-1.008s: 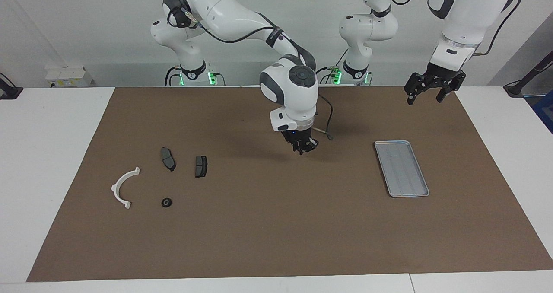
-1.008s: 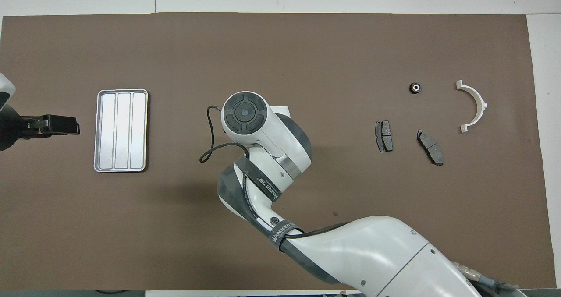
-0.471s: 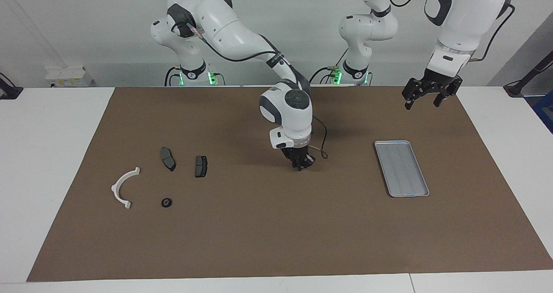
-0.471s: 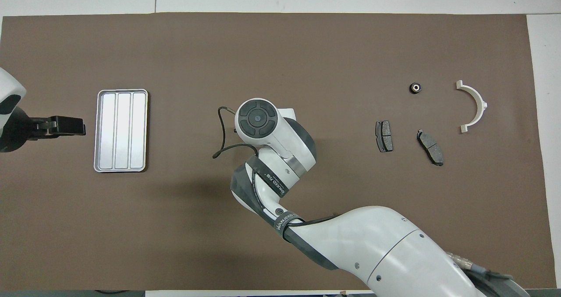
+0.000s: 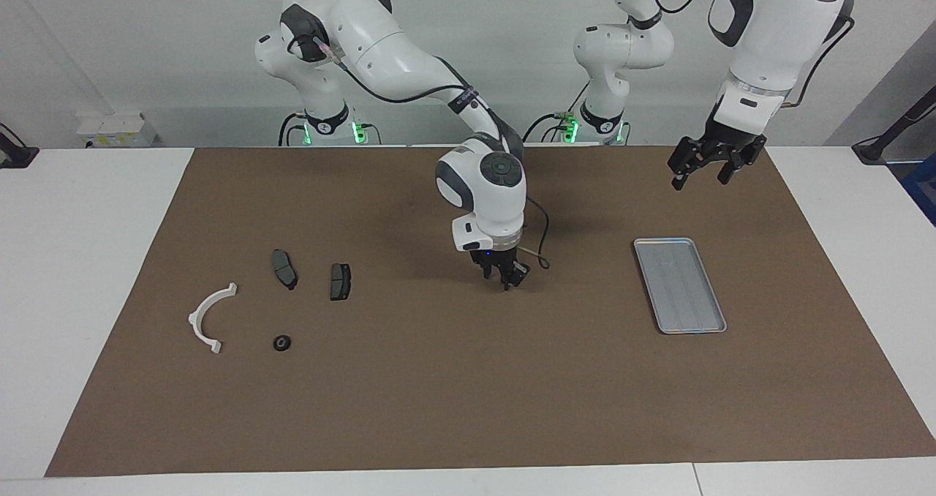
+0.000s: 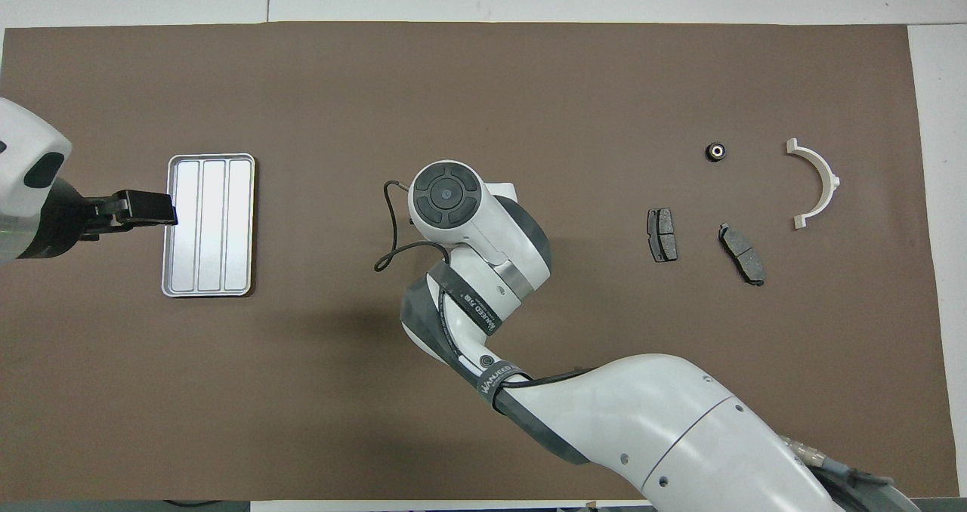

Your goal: Pick bearing gear from pile to tray

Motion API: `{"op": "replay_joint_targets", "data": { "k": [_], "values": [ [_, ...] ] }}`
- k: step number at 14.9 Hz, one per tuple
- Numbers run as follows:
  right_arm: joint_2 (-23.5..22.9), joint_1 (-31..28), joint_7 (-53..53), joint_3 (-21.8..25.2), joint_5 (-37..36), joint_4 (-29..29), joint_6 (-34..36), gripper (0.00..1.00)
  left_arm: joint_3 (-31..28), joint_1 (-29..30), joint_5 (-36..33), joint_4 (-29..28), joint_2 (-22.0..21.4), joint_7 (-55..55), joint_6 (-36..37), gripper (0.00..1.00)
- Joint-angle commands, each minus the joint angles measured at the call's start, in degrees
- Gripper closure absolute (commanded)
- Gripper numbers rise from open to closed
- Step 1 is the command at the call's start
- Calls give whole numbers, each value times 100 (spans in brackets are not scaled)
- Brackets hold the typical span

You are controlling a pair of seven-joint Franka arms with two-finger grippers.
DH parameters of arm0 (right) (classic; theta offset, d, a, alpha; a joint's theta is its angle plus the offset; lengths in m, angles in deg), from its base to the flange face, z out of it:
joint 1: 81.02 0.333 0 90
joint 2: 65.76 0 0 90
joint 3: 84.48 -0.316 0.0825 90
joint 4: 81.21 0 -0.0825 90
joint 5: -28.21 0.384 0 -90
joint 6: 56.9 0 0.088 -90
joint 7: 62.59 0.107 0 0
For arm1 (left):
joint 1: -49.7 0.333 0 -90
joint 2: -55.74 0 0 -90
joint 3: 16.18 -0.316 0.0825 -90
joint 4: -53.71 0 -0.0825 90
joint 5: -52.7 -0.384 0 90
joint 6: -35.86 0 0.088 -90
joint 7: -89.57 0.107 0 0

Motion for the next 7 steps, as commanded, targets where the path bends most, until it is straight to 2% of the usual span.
{"op": "replay_joint_targets", "data": {
  "k": [1,4,7],
  "values": [
    [100,-338,-180,-73,-80,-599,848,0,-35,-475,64,150,113,-616,-101,0],
    [451,-899,-1669,-99,-10,-733,1306,0,-35,-1335,-41,203,533,-1800,-617,0],
    [698,-1725,-3604,-100,52,-725,1702,0,-35,-2128,-550,729,1648,-3093,-1040,1]
  ]
}}
